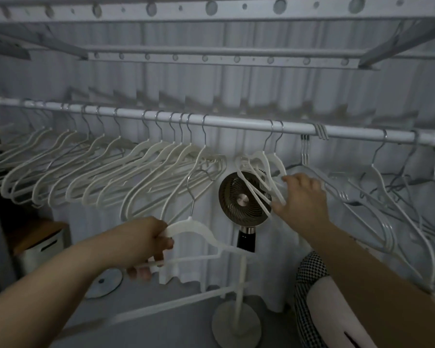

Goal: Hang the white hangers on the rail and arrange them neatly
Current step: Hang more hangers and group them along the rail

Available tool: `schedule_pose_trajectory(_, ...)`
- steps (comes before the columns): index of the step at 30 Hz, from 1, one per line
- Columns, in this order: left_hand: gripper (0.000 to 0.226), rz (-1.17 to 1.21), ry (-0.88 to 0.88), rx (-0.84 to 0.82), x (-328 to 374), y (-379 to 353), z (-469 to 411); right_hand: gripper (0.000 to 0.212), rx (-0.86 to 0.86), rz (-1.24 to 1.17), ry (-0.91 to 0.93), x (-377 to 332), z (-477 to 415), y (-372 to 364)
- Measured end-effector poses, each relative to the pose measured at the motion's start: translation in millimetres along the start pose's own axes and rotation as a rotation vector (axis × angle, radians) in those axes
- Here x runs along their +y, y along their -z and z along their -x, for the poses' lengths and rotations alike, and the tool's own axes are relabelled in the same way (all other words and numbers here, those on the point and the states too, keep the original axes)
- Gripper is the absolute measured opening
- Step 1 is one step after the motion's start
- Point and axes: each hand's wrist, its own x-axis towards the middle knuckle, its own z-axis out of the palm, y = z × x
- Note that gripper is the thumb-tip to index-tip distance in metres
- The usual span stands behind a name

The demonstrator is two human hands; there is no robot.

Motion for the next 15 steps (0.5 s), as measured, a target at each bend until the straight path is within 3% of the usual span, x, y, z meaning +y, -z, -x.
schedule_pose_trajectory(3, 0.019, -0.111, 0.055, 0.054, 2.9, 6.2, -7.4, 0.063, -0.058, 0.021, -0.123, -1.1, -10.8, -13.1)
schedule_pose_trajectory(8, 0.018, -0.132, 0.045, 0.141, 24.2, 13.6, -29.3, 0.046, -0.146, -0.041, -0.232, 12.6, -26.3, -19.3)
schedule_pose_trajectory(15, 0.025, -0.073, 0.055, 0.196, 59.1, 24.6, -71.4, 0.026, -0.155, -0.074, -0.154, 31.0, -29.9, -25.9)
